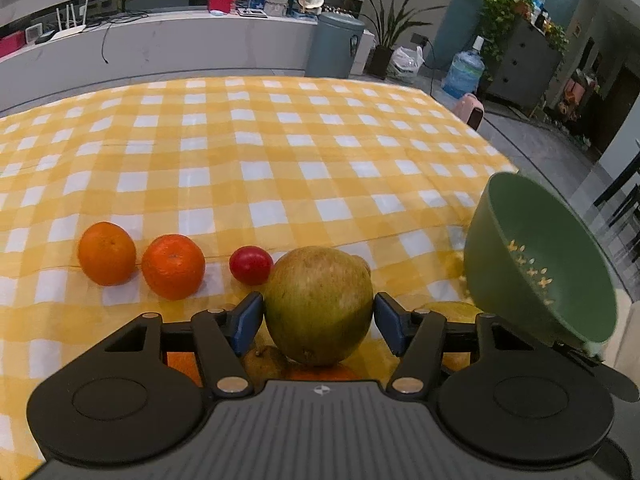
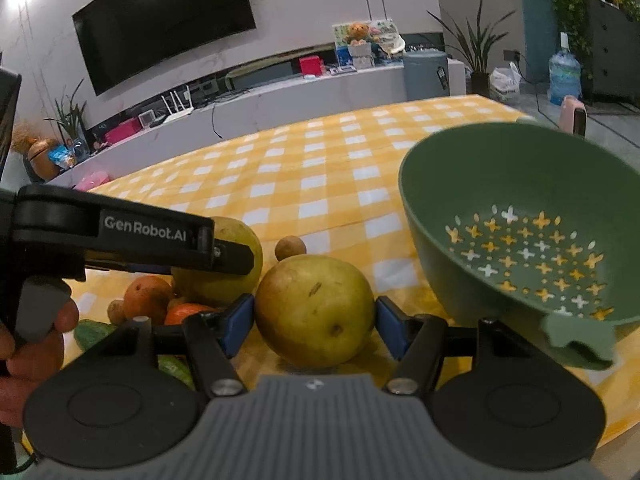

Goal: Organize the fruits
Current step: 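Carry both pears over the green colander and lower them inside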

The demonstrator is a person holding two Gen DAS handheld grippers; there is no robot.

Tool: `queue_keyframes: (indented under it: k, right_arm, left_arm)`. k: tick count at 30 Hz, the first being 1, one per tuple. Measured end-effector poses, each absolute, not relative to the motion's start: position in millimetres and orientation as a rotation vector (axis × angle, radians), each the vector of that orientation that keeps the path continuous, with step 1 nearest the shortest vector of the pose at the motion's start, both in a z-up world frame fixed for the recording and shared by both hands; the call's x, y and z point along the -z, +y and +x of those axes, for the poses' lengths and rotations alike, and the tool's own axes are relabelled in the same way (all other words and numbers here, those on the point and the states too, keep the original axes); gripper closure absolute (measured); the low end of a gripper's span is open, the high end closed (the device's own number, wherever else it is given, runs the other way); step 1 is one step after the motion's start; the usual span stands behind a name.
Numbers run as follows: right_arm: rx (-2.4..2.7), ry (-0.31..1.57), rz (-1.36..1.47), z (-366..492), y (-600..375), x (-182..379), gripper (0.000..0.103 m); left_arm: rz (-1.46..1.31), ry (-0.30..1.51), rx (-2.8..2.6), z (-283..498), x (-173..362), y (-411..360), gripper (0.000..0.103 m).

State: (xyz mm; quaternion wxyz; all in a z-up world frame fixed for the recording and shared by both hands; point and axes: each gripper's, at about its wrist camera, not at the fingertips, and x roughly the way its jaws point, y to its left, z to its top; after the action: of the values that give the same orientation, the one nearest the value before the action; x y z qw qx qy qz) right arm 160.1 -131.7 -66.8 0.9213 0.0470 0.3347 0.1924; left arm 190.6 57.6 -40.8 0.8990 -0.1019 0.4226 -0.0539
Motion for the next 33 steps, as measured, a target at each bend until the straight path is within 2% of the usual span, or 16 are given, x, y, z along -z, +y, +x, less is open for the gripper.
queue_keyframes:
  k: [13, 24, 33]
  right_arm:
    - [-0.48, 0.578, 0.096, 131, -154, 18, 0.04]
    - [-0.385, 0.56, 0.056, 151, -212, -18, 0.04]
    - [-0.35, 0.659, 0.011, 192, -248, -15, 0.04]
  left_arm:
    - [-0.214, 0.799, 0.092, 151, -9, 43, 0.034]
    - [-0.228, 0.729, 0.197, 161, -36, 3, 0.035]
    - [-0.217, 0.811, 0.33, 209, -16, -60, 0.037]
